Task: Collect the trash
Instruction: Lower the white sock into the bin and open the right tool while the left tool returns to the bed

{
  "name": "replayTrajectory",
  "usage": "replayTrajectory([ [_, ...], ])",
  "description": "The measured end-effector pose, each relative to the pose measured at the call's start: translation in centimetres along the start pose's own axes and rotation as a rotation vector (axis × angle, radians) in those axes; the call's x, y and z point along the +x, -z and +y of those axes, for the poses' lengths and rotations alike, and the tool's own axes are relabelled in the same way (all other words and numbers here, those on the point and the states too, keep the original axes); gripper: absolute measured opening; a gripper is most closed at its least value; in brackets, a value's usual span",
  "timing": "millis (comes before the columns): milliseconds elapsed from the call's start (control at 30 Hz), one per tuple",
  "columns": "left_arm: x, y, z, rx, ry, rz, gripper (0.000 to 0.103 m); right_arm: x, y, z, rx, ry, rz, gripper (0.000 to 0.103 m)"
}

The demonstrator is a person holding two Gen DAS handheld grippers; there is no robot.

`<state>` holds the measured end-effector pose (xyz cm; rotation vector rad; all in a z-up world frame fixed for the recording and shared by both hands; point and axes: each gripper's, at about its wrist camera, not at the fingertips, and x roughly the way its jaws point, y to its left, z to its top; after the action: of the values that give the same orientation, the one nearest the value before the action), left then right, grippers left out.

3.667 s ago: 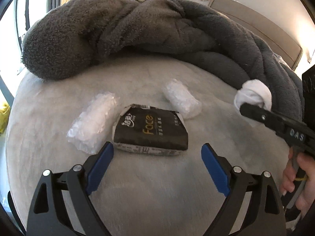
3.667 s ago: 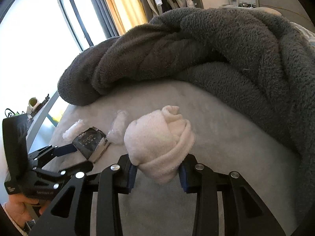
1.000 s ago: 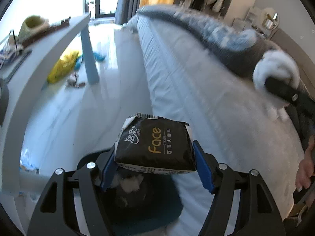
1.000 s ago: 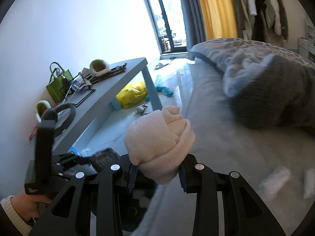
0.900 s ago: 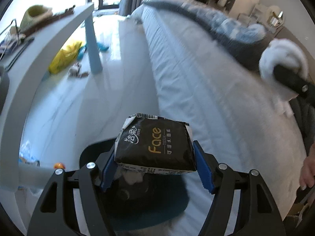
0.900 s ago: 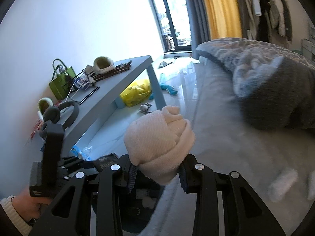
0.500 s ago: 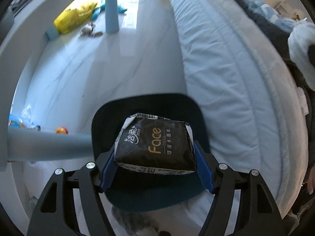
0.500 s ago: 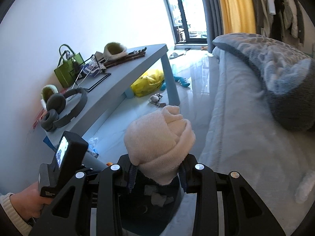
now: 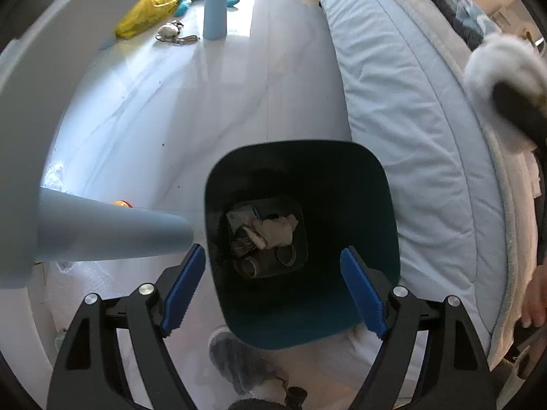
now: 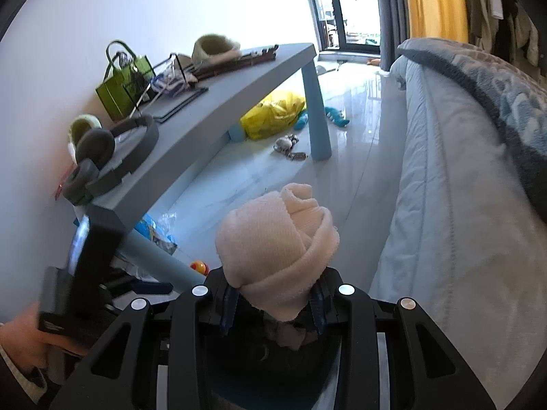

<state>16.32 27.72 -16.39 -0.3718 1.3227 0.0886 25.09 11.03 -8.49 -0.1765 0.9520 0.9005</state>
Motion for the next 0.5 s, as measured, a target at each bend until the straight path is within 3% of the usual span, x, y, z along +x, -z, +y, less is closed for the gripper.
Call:
replayTrajectory([
  [500, -7.3, -0.2, 1.6, -0.027, 0.049, -0.307, 0.071, 6.3, 2.2, 1.7, -0.022, -0.007, 0.176, 0.036],
])
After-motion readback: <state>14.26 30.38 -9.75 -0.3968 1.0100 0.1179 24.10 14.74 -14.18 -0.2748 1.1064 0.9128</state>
